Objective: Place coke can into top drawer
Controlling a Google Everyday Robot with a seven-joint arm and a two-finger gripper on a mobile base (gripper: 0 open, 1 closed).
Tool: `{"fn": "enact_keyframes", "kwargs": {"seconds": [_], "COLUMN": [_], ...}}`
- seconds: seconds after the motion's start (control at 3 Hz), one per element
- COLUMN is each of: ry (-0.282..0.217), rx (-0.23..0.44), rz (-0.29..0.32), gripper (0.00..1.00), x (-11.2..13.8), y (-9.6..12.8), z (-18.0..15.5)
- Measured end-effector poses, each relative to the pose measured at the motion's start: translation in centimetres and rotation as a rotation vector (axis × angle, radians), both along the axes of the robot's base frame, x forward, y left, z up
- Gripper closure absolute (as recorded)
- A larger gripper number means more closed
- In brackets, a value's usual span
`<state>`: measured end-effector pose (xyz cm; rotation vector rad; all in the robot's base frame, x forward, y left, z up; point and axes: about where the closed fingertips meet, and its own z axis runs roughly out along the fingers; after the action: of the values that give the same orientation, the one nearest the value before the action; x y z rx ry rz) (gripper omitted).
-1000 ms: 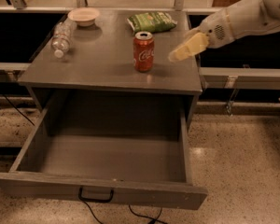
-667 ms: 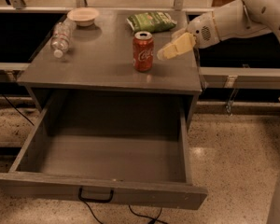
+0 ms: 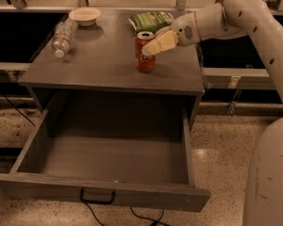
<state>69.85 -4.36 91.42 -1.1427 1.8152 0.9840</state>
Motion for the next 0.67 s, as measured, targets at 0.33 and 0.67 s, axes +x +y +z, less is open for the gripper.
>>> {"fn": "enact_keyframes", "kwargs": {"seconds": [0.33, 0.67], "ry": [-0.008, -0.059], "rx": [0.024, 0.084], "rz": [0.011, -0.029], "gripper": [0.0, 0.0], "x": [0.2, 2.2], "y": [0.8, 2.3], "z": [-0.7, -0.8]}}
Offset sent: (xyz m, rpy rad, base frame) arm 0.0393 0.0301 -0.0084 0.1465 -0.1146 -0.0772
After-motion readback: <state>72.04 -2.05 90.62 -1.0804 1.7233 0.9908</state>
